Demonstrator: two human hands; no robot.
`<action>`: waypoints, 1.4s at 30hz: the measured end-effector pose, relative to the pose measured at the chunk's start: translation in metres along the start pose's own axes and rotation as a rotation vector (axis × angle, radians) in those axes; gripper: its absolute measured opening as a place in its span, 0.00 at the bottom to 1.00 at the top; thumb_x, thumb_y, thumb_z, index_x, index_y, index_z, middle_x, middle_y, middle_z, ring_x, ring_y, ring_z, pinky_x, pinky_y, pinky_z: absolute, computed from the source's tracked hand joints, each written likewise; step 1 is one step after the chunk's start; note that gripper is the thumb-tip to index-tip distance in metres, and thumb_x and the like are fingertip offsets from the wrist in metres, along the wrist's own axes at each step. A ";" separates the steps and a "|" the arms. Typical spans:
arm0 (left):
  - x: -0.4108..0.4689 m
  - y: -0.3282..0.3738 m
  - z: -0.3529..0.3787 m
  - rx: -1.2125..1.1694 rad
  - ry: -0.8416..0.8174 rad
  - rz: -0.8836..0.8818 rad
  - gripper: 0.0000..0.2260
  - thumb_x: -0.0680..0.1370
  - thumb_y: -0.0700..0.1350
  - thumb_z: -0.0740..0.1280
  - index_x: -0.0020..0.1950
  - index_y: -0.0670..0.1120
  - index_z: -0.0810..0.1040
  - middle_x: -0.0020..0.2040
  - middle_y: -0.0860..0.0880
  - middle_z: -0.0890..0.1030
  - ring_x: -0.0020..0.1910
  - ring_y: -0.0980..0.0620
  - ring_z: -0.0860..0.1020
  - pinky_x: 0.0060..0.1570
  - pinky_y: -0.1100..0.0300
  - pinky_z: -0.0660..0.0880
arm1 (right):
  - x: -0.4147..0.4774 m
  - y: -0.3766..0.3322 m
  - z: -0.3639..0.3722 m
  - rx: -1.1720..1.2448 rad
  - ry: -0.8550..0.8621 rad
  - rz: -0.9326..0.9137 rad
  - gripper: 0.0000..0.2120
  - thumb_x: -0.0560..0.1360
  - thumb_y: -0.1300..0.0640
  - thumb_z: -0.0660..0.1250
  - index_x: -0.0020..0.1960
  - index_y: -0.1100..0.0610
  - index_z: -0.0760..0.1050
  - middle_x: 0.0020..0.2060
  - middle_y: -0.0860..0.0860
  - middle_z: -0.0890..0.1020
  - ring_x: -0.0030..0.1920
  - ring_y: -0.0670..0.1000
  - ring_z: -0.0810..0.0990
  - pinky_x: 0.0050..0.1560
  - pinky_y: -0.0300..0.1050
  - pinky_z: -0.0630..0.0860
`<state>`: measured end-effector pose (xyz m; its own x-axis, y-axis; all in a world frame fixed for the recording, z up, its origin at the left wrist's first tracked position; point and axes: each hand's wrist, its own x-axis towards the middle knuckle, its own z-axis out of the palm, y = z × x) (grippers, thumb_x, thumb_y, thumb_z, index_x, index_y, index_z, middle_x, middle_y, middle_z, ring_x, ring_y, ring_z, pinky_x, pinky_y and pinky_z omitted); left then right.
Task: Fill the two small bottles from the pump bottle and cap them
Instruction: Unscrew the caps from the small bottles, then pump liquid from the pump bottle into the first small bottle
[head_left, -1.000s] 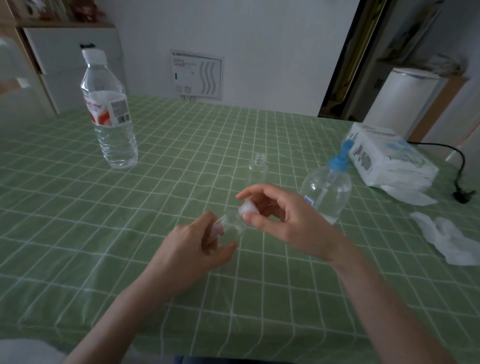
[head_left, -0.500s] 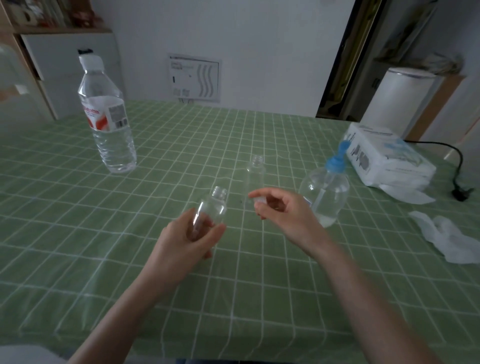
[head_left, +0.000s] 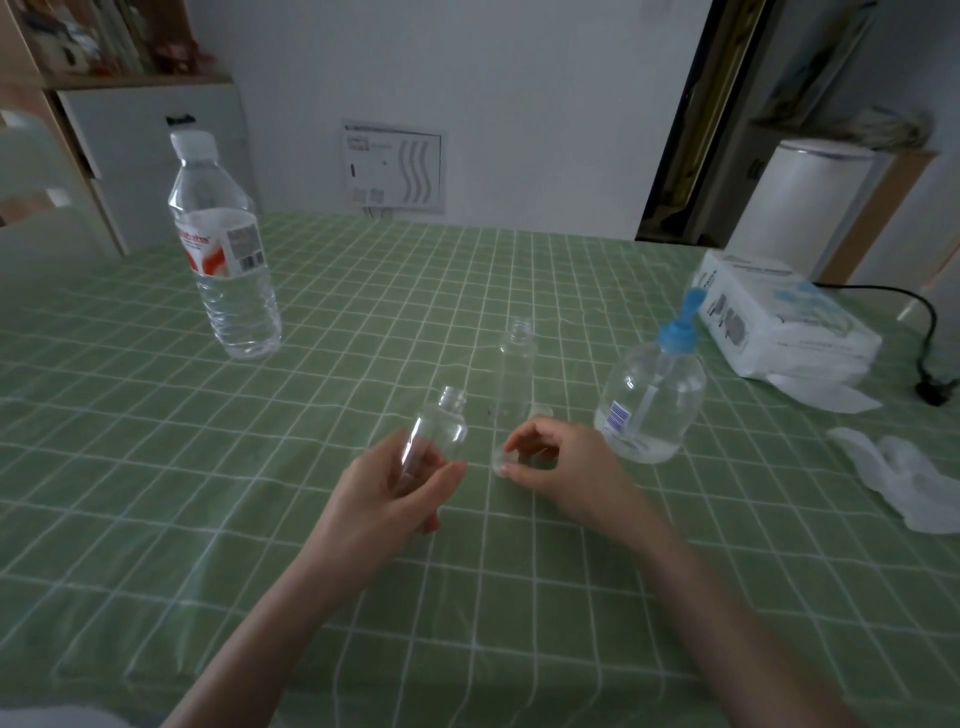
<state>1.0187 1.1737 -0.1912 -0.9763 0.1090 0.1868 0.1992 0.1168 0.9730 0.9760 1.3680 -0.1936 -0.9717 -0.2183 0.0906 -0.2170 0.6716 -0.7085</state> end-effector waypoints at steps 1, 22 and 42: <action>0.000 0.000 0.000 0.001 0.000 0.000 0.16 0.65 0.54 0.69 0.41 0.41 0.75 0.27 0.50 0.77 0.26 0.54 0.76 0.29 0.64 0.74 | 0.000 0.000 0.000 0.008 0.000 0.001 0.08 0.72 0.53 0.72 0.47 0.47 0.74 0.44 0.40 0.79 0.46 0.40 0.78 0.47 0.30 0.73; 0.019 0.022 0.054 -0.111 -0.188 -0.020 0.18 0.71 0.56 0.65 0.51 0.44 0.72 0.38 0.46 0.78 0.32 0.55 0.78 0.33 0.65 0.76 | -0.025 0.001 -0.061 0.140 0.202 -0.038 0.03 0.76 0.53 0.67 0.47 0.45 0.75 0.41 0.41 0.82 0.40 0.34 0.80 0.39 0.25 0.74; 0.076 0.058 0.125 -0.087 -0.293 -0.061 0.10 0.76 0.50 0.65 0.53 0.47 0.72 0.47 0.46 0.81 0.31 0.63 0.79 0.29 0.71 0.71 | 0.038 0.004 -0.176 0.256 0.486 0.234 0.10 0.77 0.57 0.60 0.41 0.56 0.77 0.31 0.51 0.83 0.29 0.47 0.79 0.34 0.39 0.75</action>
<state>0.9666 1.3120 -0.1378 -0.9180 0.3856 0.0927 0.1204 0.0483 0.9916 0.9217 1.4873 -0.0697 -0.9356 0.3045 0.1784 -0.0207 0.4574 -0.8890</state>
